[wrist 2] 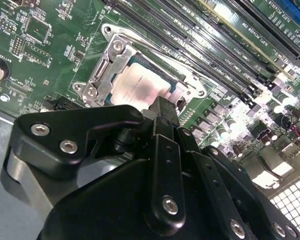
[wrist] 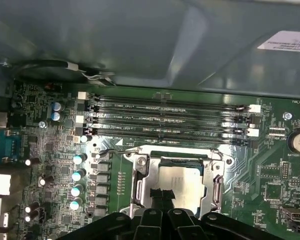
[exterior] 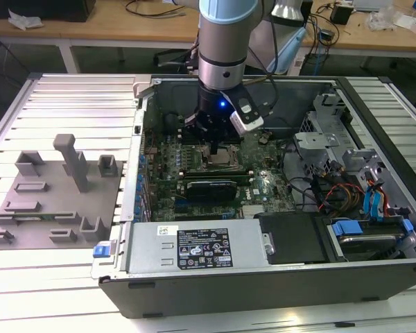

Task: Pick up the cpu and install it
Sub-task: 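Close the cpu cover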

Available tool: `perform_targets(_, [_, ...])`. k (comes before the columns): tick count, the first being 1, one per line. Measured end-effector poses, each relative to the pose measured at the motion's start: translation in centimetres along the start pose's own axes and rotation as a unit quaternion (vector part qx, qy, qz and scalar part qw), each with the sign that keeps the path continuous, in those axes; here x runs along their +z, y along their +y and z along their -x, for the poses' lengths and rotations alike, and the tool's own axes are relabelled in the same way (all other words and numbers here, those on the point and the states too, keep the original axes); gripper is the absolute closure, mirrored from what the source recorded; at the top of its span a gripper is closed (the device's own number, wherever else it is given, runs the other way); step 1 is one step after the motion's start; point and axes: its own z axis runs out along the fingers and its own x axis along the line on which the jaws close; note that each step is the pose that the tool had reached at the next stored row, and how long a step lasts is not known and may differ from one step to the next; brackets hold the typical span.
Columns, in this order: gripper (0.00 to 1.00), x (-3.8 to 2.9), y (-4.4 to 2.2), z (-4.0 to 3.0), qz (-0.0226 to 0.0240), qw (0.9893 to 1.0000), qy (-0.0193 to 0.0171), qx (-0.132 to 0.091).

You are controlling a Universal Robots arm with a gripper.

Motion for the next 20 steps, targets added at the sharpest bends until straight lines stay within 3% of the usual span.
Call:
perform_targets(3, [0.89, 0.16, 0.05, -0.76, -0.0001, 1.0000, 0.0000, 0.000])
perform_targets(9, [0.89, 0.21, 0.06, -0.92, 0.0000, 1.0000, -0.0001, 0.000])
perform_targets(20, [0.89, 1.63, 0.02, -1.61, -0.0001, 1.0000, -0.0013, 0.000])
